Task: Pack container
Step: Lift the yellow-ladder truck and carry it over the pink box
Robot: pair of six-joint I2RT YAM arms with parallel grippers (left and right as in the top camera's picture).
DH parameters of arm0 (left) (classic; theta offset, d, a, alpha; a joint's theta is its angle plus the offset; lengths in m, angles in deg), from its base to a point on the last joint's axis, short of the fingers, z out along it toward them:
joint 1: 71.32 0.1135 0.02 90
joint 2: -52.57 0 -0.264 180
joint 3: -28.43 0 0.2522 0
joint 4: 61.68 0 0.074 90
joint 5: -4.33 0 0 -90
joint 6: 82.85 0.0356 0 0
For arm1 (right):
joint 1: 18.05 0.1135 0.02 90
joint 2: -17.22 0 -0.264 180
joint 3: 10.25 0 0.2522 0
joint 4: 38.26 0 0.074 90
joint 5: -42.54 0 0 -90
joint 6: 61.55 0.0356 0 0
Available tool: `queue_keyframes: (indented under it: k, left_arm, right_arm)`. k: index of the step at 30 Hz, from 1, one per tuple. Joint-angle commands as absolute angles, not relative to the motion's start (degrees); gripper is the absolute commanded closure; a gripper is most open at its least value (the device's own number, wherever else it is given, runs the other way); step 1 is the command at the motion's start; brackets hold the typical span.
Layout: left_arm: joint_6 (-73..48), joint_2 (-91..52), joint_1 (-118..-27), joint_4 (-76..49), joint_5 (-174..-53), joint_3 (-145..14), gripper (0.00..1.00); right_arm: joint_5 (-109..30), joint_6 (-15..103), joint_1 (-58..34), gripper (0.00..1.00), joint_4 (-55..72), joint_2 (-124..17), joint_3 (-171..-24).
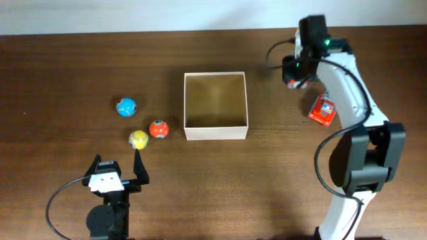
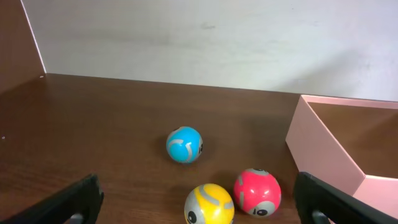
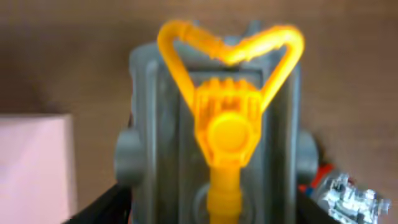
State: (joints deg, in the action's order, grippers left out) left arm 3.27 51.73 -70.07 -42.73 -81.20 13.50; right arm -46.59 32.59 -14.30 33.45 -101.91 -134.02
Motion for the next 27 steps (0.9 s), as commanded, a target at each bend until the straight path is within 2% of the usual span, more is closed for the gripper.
queue_keyframes:
  k: [1,8,12,17,22,27]
  left_arm:
    - [4.2,52.2,-69.9,-42.7,-81.9,13.7,0.01]
    - [4.2,52.2,-69.9,-42.7,-81.9,13.7,0.01]
    - [4.2,52.2,-69.9,-42.7,-81.9,13.7,0.01]
    - [4.2,52.2,-69.9,-42.7,-81.9,13.7,0.01]
    - [4.2,52.2,-69.9,-42.7,-81.9,13.7,0.01]
    - [4.2,52.2,-69.9,-42.7,-81.9,13.7,0.01]
  right_arm:
    - [-31.9,30.2,-13.9,0.43,37.1,-100.5,-141.2]
    - [-5.4,28.3,-12.8,0.43,40.7,-100.4,-147.3]
    - [1.3,27.1,-9.9,0.43,40.9,-100.4,-147.3]
    - [-3.1,26.7,-3.8,0.43,40.6,-100.5,-147.3]
    - [-16.8,27.7,3.7,0.43,40.6,-100.5,-147.3]
    - [-32.1,34.3,11.2,0.43,39.3,-101.3,-147.2]
